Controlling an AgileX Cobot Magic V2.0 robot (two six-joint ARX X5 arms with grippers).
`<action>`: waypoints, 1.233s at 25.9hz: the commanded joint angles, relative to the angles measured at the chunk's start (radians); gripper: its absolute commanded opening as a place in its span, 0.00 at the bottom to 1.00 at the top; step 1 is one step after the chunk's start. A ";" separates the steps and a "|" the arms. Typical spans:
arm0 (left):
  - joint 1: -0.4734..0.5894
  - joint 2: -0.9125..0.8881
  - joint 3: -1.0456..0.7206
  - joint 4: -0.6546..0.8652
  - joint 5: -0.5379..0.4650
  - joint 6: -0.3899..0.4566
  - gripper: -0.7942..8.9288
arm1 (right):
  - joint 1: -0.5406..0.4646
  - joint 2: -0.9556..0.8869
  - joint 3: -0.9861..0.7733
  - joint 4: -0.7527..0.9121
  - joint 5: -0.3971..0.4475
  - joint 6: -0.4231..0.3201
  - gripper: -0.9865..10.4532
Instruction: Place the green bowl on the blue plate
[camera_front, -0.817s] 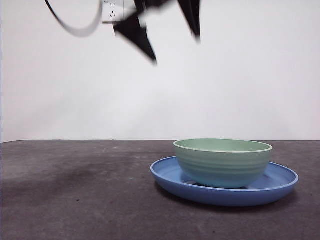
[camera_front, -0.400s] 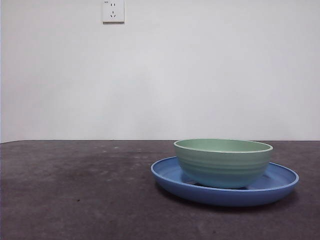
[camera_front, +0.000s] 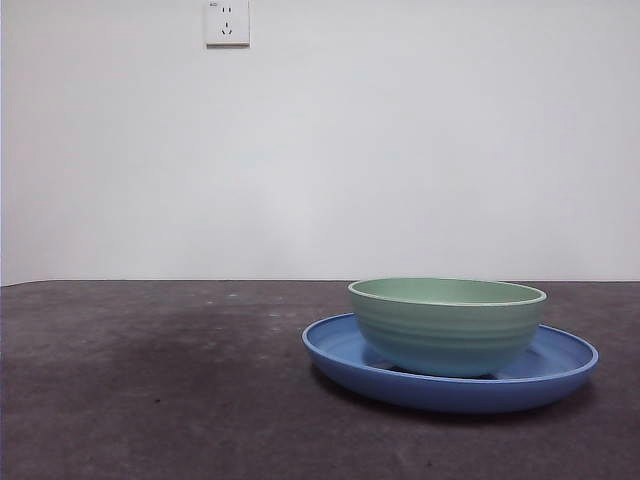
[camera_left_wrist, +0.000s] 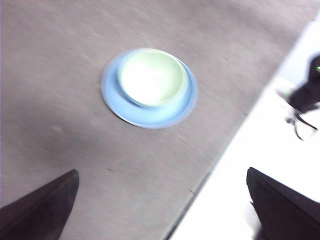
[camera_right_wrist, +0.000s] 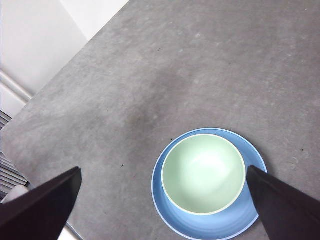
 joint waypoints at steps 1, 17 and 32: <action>-0.003 -0.082 -0.101 0.053 0.037 -0.013 0.79 | 0.003 0.004 0.018 0.010 0.001 -0.002 0.64; 0.010 -0.336 -0.463 0.340 0.040 -0.140 0.79 | 0.003 0.007 0.018 -0.009 0.094 0.036 0.64; 0.010 -0.336 -0.463 0.389 0.041 -0.134 0.79 | -0.003 0.363 0.018 -0.191 0.293 0.038 0.61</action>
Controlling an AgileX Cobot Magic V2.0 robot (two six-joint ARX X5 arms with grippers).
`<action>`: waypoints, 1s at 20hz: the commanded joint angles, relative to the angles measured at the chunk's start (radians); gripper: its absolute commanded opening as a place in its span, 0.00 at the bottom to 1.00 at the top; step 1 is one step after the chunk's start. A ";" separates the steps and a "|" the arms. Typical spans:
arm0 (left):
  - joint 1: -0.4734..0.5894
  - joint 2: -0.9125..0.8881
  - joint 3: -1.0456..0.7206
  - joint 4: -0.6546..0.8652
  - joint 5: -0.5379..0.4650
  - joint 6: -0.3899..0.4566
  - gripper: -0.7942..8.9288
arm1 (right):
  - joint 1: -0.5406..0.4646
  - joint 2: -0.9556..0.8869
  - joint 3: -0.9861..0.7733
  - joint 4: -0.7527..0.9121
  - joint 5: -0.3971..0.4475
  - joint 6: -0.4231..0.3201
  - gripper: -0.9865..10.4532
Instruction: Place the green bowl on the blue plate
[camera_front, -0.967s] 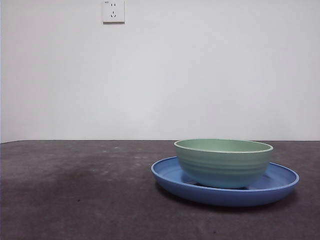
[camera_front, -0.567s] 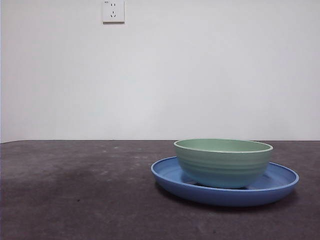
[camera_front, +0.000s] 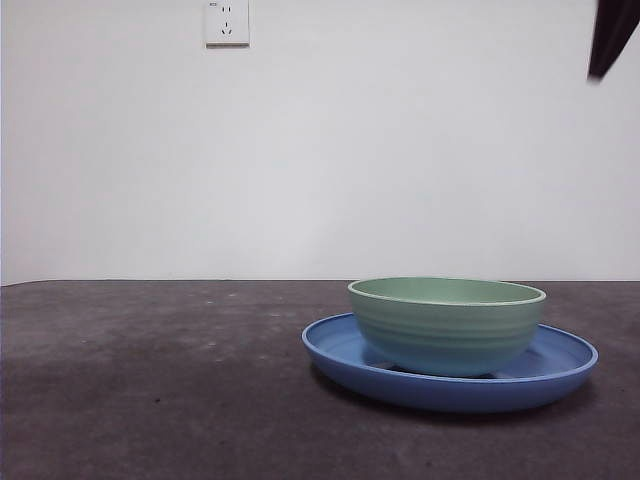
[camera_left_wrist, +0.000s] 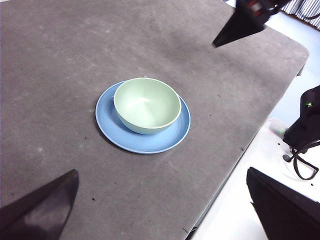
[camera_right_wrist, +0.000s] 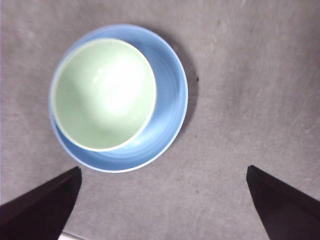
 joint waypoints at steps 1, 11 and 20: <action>-0.005 0.004 0.008 0.012 0.005 0.002 0.79 | -0.007 0.084 0.018 0.029 0.009 -0.045 0.60; -0.005 0.004 0.008 0.012 0.005 0.002 0.79 | -0.121 0.417 0.018 0.114 0.020 -0.214 0.52; -0.005 0.004 0.008 0.012 0.005 0.002 0.79 | -0.126 0.618 0.018 0.247 -0.161 -0.257 0.39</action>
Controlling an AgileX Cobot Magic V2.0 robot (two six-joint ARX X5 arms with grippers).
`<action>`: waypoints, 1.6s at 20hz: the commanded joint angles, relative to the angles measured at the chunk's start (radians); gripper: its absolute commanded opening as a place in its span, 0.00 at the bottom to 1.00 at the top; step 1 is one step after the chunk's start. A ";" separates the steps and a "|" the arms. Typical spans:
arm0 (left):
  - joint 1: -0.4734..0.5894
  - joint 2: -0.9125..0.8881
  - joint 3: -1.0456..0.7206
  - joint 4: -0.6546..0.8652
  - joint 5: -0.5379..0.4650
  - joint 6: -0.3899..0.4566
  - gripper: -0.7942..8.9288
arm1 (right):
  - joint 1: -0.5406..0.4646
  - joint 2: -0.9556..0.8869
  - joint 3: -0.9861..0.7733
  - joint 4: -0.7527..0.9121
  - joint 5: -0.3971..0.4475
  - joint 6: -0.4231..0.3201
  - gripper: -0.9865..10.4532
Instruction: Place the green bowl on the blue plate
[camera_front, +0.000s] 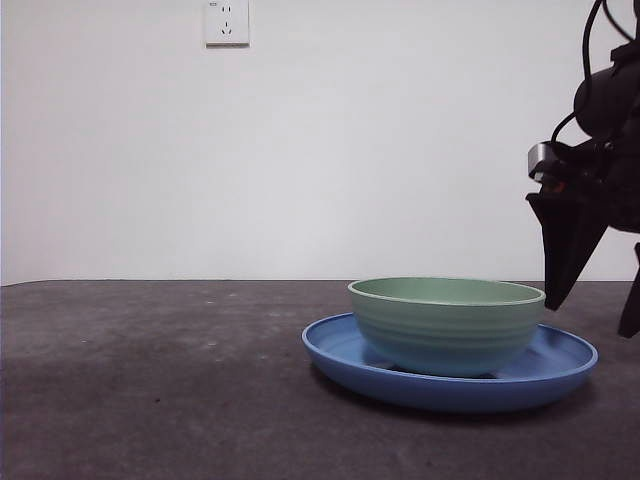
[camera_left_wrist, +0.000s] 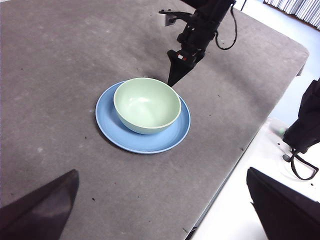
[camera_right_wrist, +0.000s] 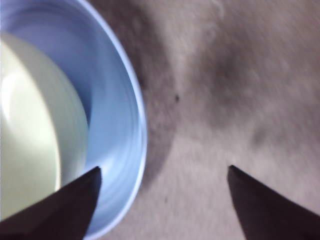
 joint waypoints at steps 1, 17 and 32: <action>-0.005 0.004 0.008 0.012 0.005 0.002 0.79 | 0.002 0.040 0.017 0.013 -0.006 -0.016 0.38; -0.005 0.004 0.008 0.012 0.005 0.002 0.79 | 0.008 0.109 0.017 0.091 -0.136 -0.023 0.28; -0.005 0.004 0.008 0.012 0.005 0.002 0.79 | 0.013 0.161 0.017 0.093 -0.134 0.038 0.09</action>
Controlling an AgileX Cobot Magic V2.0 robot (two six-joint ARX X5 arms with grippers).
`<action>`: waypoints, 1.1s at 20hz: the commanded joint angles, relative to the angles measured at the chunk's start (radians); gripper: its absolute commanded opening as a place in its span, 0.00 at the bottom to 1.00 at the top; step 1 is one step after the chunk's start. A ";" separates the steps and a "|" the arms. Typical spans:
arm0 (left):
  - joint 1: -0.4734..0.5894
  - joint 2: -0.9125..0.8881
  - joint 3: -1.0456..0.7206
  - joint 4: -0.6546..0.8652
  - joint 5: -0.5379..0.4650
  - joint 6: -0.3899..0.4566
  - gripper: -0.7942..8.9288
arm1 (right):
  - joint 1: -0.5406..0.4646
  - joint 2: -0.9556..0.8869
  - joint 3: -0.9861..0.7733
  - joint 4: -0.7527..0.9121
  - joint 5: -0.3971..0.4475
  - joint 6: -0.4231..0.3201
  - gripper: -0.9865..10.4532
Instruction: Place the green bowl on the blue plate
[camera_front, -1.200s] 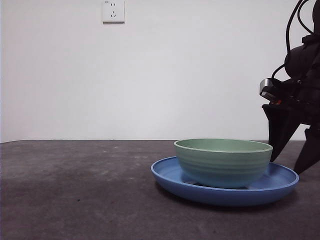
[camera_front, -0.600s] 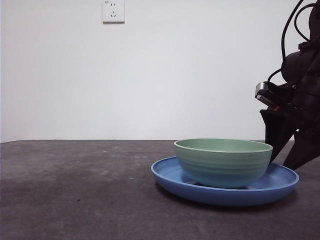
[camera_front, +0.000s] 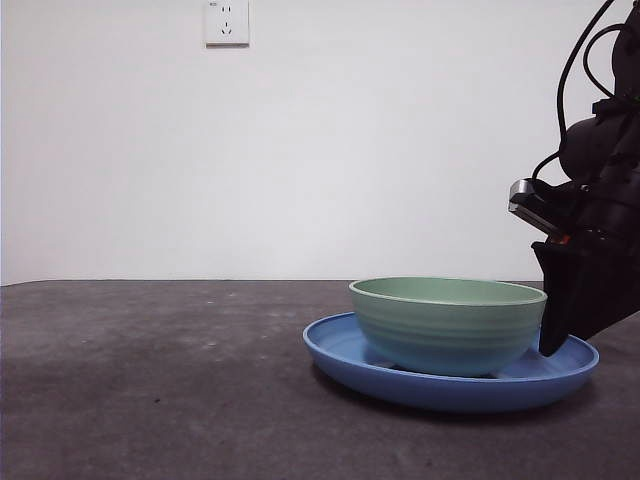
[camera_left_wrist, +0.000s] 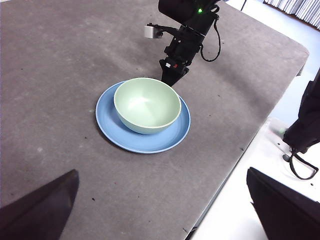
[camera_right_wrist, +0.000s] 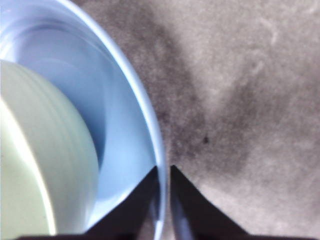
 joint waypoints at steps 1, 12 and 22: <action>-0.005 0.004 0.008 0.011 0.005 0.002 0.79 | 0.007 0.034 0.017 0.000 0.002 0.026 0.09; -0.005 0.004 0.008 0.011 0.005 0.002 0.79 | 0.066 0.032 0.246 -0.121 -0.052 0.097 0.09; -0.005 0.004 0.008 0.012 0.005 0.002 0.79 | 0.298 0.082 0.285 -0.006 -0.016 0.259 0.09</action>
